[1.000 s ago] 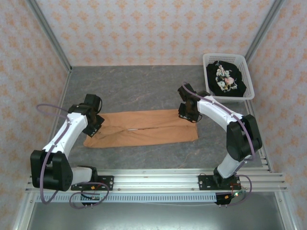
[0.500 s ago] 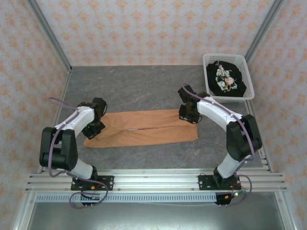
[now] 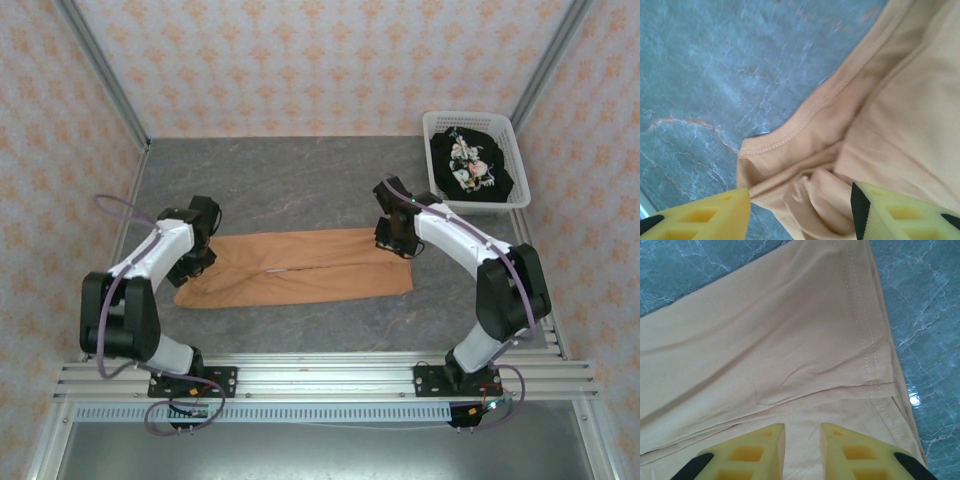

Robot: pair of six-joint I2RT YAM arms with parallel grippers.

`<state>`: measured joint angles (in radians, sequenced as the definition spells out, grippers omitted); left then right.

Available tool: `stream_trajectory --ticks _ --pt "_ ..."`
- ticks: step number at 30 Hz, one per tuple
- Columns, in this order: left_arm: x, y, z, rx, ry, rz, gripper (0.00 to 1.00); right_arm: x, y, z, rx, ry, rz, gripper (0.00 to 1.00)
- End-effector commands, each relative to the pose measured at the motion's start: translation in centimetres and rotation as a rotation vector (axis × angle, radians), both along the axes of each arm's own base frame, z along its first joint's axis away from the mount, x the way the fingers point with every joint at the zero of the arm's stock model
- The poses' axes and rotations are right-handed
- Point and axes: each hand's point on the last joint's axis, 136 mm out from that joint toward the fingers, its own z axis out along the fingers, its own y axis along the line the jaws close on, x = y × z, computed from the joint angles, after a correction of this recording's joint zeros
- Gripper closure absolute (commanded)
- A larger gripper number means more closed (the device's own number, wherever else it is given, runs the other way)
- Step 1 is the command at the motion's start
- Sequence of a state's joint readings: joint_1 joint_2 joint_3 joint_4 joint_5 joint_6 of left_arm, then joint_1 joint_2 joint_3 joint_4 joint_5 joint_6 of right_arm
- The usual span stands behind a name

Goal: Fold and stack the t-shirts

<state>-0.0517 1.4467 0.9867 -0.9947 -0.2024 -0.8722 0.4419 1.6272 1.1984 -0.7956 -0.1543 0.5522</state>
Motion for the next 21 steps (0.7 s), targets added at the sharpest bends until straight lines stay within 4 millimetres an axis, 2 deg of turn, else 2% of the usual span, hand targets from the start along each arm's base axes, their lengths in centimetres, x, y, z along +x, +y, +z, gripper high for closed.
stream_trajectory --ticks 1,3,5,7,11,15,18,21 --pt "-0.5 -2.1 1.9 -0.069 -0.062 0.008 0.46 0.4 -1.2 0.1 -0.014 -0.021 0.009 0.75" --pt "-0.4 -4.3 1.1 -0.173 -0.091 0.017 0.52 1.1 -1.4 -0.5 -0.013 -0.016 0.023 0.76" --pt "-0.4 -6.7 -0.9 -0.300 -0.093 0.061 0.58 1.8 -1.1 -1.1 -0.017 -0.003 0.062 0.78" --pt "-0.2 -7.9 -2.3 -0.354 -0.084 0.094 0.62 2.3 -1.0 -1.9 -0.038 0.018 0.089 0.79" --pt "0.7 -7.7 -3.9 -0.336 -0.079 0.127 0.65 3.3 -1.5 -3.7 -0.113 0.056 0.123 0.80" --pt "1.0 -6.7 -6.3 -0.288 0.015 0.118 0.69 3.7 -2.8 -5.7 -0.205 0.116 0.123 0.82" --pt "1.8 -5.7 -7.7 -0.267 0.055 0.117 0.71 2.8 -4.2 -6.7 -0.259 0.179 0.091 0.82" --pt "4.7 -5.1 -8.3 -0.260 0.064 0.091 0.74 1.0 -5.4 -6.9 -0.272 0.213 0.043 0.82"
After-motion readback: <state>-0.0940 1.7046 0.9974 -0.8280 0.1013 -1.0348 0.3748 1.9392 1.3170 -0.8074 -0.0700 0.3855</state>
